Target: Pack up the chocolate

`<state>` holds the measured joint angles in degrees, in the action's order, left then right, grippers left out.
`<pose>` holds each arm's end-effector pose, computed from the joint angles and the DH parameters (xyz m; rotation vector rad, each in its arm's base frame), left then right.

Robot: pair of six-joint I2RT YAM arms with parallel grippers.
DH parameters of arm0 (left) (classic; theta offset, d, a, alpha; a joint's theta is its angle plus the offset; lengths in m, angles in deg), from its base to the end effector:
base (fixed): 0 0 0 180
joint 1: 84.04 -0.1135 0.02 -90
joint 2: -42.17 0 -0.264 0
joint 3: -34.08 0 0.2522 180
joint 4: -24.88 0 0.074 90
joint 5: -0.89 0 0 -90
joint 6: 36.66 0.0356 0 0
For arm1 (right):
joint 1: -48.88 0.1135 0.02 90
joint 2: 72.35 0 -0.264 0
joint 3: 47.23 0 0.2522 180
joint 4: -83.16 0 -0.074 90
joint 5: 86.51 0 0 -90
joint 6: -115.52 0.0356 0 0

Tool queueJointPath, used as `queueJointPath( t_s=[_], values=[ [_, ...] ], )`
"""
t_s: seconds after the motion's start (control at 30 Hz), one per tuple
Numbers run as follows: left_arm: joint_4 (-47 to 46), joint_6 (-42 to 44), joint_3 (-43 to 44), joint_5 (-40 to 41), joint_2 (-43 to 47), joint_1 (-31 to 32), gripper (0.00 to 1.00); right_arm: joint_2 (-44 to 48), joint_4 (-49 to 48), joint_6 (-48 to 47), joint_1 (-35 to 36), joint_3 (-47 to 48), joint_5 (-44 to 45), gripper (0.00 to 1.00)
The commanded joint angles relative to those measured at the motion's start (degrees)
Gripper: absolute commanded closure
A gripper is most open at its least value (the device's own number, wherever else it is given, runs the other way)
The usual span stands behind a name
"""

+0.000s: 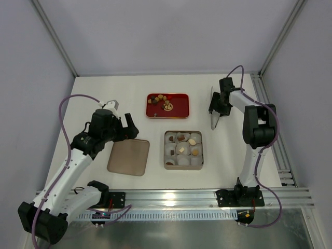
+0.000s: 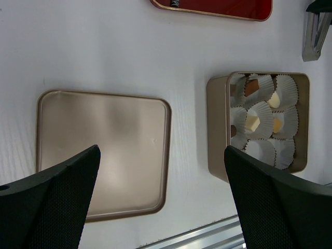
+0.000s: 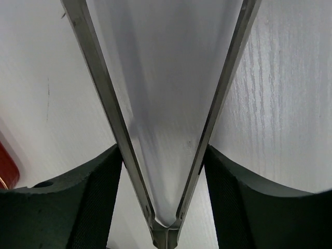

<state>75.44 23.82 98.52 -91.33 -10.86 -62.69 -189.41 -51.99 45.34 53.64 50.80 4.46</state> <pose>0.1796 -0.0717 0.3051 -0.1431 2.3013 -0.5111 0.4253 0.0348 0.1680 0.3578 2.6666 0.1106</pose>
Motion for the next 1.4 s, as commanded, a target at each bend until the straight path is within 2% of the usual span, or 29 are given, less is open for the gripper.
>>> queueJointPath(
  t_s=[0.0, 0.1, 0.3, 0.43, 0.63, 0.9, 1.13, 1.37],
  values=[
    [-2.0, 0.5, -0.4, -1.7, -0.7, -0.2, 0.00, -0.5, 2.6, -0.2, 0.3, 1.8, 2.6, 0.34],
    [-1.9, 0.4, -0.5, -1.3, -1.6, -0.2, 0.00, -0.5, 3.1, -0.1, 0.3, 1.6, 2.7, 0.24],
    [0.3, -0.9, 0.7, -0.9, -5.4, -0.2, 0.00, 2.4, 2.7, 1.1, 0.3, 1.4, 3.0, 0.14],
    [2.7, -2.6, 1.4, -1.0, -8.5, -0.2, 0.02, 6.0, 3.1, 2.0, 0.2, 1.7, 2.7, 0.13],
    [6.4, -5.3, 0.7, 3.6, -13.2, 2.5, 0.15, 18.5, 0.6, 3.7, 0.6, -4.1, 1.5, 0.13],
    [3.4, -10.9, 0.1, 13.0, -23.2, 17.3, 0.29, 37.3, -3.2, 3.6, 7.7, -15.1, -0.2, 0.19],
    [0.3, -12.3, 1.8, 18.1, -32.9, 23.7, 0.41, 46.8, -5.5, 4.0, 13.1, -22.4, -4.4, 0.21],
    [0.1, -12.4, 4.6, 19.9, -37.6, 24.4, 0.45, 50.5, -5.7, 3.8, 14.3, -25.9, -6.0, 0.22]
  ],
)
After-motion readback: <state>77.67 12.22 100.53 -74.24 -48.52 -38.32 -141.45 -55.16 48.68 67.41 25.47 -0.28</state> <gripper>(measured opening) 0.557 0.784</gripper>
